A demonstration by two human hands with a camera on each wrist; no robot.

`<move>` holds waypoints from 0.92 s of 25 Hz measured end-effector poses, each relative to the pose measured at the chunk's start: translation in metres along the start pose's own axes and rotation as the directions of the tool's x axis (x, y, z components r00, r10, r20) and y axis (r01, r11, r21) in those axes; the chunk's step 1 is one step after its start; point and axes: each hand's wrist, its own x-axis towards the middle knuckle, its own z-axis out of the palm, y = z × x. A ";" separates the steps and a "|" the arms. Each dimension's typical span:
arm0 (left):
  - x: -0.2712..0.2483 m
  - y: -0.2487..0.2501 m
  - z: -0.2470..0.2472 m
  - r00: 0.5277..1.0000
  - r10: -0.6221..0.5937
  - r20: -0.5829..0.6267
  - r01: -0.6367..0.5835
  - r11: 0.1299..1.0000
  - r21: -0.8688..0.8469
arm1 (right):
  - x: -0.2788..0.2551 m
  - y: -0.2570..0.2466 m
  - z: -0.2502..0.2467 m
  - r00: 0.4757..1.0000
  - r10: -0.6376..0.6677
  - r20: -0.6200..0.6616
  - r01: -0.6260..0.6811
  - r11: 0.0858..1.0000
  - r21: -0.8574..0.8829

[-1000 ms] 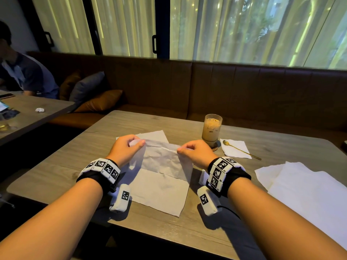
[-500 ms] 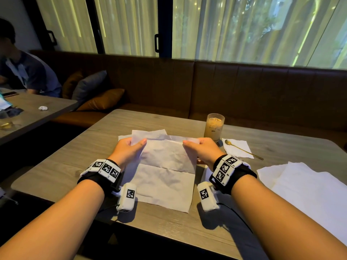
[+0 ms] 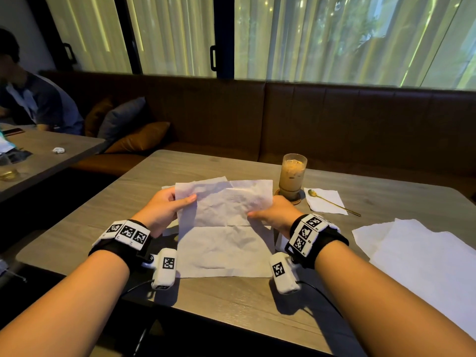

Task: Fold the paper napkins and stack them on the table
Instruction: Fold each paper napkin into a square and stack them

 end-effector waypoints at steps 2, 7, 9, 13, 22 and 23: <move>-0.007 0.001 -0.008 0.985 -0.041 0.166 0.058 0.993 -0.099 | 0.001 -0.001 -0.003 1.000 -0.018 0.005 0.017 0.998 0.058; -0.006 0.003 -0.005 0.924 -0.275 0.267 0.299 0.953 -0.051 | -0.009 -0.012 -0.014 0.979 -0.190 0.074 0.186 0.981 0.060; 0.002 0.001 0.013 0.948 -0.247 0.203 0.188 0.944 0.272 | -0.012 -0.016 -0.015 0.965 -0.233 0.117 0.225 0.971 0.078; 0.009 0.006 0.051 0.933 -0.177 0.314 -0.053 0.795 0.604 | -0.014 -0.020 -0.014 0.944 -0.291 0.156 0.300 0.953 -0.038; 0.013 -0.002 0.054 0.910 -0.198 0.364 -0.008 0.870 0.493 | -0.024 -0.024 -0.030 0.943 -0.302 0.139 0.309 0.951 -0.032; 0.012 -0.002 0.052 0.914 -0.197 0.354 0.003 0.877 0.481 | -0.024 -0.025 -0.032 0.947 -0.288 0.142 0.293 0.956 -0.021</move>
